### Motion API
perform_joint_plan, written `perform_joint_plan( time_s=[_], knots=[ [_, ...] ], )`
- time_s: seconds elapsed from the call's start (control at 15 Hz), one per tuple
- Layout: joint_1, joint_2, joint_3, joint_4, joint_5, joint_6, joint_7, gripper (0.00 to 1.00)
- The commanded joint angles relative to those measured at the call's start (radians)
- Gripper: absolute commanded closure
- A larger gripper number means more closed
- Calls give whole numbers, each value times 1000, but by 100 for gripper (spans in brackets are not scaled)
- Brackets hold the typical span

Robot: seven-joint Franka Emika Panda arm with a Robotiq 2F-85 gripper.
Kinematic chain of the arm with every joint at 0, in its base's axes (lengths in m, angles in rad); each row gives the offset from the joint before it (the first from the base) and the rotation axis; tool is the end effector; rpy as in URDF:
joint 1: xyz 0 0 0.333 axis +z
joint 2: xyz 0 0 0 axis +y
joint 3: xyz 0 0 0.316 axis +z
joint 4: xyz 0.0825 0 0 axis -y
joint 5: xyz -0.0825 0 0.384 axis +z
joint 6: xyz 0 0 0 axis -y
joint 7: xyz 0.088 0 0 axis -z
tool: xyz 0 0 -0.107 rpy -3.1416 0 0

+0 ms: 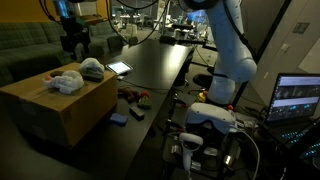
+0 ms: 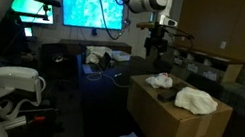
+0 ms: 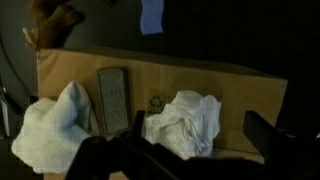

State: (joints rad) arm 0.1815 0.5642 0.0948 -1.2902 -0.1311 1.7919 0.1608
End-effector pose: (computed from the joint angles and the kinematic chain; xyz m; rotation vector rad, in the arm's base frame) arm 0.6914 0.1692 0.4169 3.0468 0.2060 -0.0644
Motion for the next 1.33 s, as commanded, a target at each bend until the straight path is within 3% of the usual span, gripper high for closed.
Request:
perform_joint_plan(
  time_s=[0.0,0.47,0.73,1.27],
  knots=[
    [-5,-197,-4,-242,76,-24,69,0],
    [-39,-491,-6,-604,155,-22,76,0],
    [-67,-665,-14,-824,140,62,82,0],
    [-129,-1024,-19,-1285,9,497,47,0]
  ],
)
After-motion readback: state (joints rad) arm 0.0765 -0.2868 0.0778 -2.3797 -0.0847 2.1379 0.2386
